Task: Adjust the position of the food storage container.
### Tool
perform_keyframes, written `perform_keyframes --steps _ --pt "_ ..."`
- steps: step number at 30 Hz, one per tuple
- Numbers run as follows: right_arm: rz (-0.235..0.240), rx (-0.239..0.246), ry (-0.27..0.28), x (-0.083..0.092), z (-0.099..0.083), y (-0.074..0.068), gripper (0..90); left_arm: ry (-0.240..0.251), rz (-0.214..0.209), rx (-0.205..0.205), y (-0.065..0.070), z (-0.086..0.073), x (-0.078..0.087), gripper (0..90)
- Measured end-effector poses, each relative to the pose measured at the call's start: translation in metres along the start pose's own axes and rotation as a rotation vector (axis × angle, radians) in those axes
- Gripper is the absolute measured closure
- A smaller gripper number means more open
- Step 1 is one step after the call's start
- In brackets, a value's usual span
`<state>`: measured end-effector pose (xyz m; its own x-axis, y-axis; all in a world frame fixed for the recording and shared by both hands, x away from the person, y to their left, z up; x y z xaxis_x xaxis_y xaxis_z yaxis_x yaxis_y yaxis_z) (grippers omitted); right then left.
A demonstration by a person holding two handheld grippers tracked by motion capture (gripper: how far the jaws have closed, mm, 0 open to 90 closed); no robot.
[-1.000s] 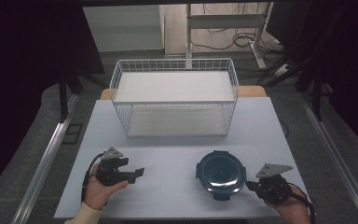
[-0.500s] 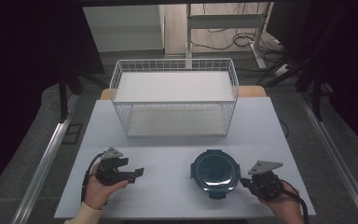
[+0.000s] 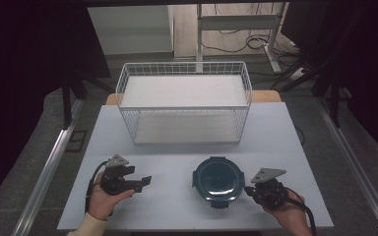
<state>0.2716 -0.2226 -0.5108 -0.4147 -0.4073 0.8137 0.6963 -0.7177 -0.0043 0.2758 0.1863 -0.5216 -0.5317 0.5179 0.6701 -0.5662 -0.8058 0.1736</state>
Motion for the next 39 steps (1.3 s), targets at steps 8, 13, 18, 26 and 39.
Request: perform_keyframes --steps 8,13,18,26,39 --pt "0.013 0.023 -0.001 -0.008 0.011 -0.008 89.8 -0.001 -0.003 -0.001 0.001 0.000 0.000 20.4" --pt "0.010 0.033 -0.003 -0.016 0.020 -0.015 89.8 -0.001 -0.004 0.000 0.001 0.000 -0.001 20.3" --pt "0.015 0.049 0.001 -0.023 0.029 -0.019 89.9 0.003 -0.003 0.004 0.000 0.000 0.000 20.4" --pt "0.030 0.071 0.005 -0.033 0.040 -0.026 89.9 0.023 0.005 0.000 0.001 0.002 0.003 21.1" --pt "0.076 0.086 0.017 -0.040 0.046 -0.037 89.8 0.031 0.012 0.006 -0.002 0.002 0.006 21.1"
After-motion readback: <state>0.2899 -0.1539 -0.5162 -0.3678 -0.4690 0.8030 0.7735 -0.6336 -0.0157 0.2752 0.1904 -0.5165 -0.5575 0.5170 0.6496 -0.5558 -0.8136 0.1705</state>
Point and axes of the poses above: each handheld gripper's, and its own axes: x roughly backward along the jaws, z roughly out of its top, y roughly to its right, the point moved 4 cm from there along -x, roughly forward along the jaws, and after that the axes turned 6 degrees about -x, right-handed, at the moved point
